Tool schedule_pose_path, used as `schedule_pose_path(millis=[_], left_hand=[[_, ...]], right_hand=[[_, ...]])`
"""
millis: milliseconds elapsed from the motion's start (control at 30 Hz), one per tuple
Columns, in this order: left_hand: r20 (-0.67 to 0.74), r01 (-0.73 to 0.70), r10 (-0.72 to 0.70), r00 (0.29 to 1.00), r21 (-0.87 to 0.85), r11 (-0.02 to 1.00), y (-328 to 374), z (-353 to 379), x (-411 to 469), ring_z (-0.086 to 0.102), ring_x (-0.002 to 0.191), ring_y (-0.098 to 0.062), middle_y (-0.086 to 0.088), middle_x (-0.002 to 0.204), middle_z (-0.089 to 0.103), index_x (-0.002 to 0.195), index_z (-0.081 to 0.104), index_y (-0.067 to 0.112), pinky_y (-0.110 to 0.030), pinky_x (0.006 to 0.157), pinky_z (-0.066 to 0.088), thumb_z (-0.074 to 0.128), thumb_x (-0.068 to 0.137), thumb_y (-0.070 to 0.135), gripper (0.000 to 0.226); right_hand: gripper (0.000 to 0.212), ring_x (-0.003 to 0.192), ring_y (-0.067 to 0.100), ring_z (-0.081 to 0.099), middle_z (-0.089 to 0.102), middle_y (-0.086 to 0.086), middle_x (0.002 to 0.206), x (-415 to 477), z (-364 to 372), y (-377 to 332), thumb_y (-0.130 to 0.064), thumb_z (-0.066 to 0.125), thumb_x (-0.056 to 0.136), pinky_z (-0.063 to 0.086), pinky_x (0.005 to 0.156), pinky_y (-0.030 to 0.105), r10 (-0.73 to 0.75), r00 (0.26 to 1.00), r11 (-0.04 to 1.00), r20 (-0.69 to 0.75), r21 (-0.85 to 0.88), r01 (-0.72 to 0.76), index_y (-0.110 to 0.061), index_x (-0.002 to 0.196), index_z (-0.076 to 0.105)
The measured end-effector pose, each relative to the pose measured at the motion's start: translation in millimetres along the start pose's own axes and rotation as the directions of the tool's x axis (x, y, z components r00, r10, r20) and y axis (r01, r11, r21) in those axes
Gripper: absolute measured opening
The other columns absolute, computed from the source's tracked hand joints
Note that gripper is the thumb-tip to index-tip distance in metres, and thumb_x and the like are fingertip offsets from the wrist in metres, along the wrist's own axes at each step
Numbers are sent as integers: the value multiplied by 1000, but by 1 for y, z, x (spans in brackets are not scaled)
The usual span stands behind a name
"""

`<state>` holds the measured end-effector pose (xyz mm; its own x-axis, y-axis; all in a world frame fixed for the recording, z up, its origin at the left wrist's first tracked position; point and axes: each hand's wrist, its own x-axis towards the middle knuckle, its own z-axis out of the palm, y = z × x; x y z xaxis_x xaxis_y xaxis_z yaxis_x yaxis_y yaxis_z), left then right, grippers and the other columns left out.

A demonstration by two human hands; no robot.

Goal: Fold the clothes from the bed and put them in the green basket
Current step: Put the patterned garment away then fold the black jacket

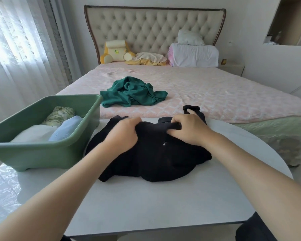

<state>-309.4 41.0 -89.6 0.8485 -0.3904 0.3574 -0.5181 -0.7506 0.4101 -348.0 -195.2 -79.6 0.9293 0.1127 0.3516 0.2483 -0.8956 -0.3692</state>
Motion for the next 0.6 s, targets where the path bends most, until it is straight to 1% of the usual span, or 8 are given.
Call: schedule_pose_path(millis=[67,167,267,333,400,433,500,600], left_hand=[[-17,54,-53,998,36,998,-9,-11,1,56,89,-22,2,97,61,106,60,20,-33,70,42,38,84,-5,40],[19,135,-136,991,12,991,-16,-19,-2,57,84,-22,1,92,60,98,58,21,-34,64,46,38,79,-6,38],[87,226,-245,966,187,956,-21,-23,-3,58,87,-24,1,95,58,98,56,18,-36,72,52,43,80,-1,29],[192,227,-314,930,371,900,-20,-25,-4,57,85,-23,-2,97,58,93,55,13,-35,74,52,47,81,3,18],[326,110,-260,909,414,904,-18,-21,-6,55,96,-22,-1,110,59,102,56,16,-35,84,49,52,81,13,22],[384,60,-200,902,345,937,-17,-18,-7,53,107,-21,4,120,56,117,55,21,-36,93,46,55,81,23,36],[452,136,-142,881,45,990,-3,-13,-12,51,118,-14,13,130,53,138,42,37,-36,104,42,60,80,42,61],[355,147,-80,931,-168,975,8,-3,-8,61,100,-8,14,109,63,130,50,42,-31,94,49,66,86,50,47]], right_hand=[[21,95,14,57,63,-12,78,0,-3,-2,-47,73,83,13,118,29,0,994,995,107,-100,10,-29,84,62],[24,102,19,53,60,-10,81,2,-7,-4,-54,66,83,16,117,45,4,971,895,241,-434,104,-32,75,58],[28,115,20,47,56,-6,103,3,-7,-3,-62,60,85,25,114,50,58,981,822,186,-567,58,-35,91,66],[28,104,19,56,56,-6,103,1,-7,-5,-56,61,89,46,94,40,88,990,942,109,-332,-48,-30,95,63],[19,78,20,66,62,-5,87,-2,-4,-11,-38,65,94,53,72,36,144,987,988,63,38,-147,-27,86,53],[18,67,20,68,65,-2,79,-2,-3,-15,-27,66,94,55,66,36,173,984,969,36,173,-177,-25,84,50],[20,65,18,69,69,2,72,1,1,-19,-9,65,90,59,69,41,190,981,918,-27,360,-168,-23,84,52],[36,82,7,66,70,-6,90,11,4,-22,8,64,83,56,82,33,115,982,835,-150,550,-13,-26,88,60]])
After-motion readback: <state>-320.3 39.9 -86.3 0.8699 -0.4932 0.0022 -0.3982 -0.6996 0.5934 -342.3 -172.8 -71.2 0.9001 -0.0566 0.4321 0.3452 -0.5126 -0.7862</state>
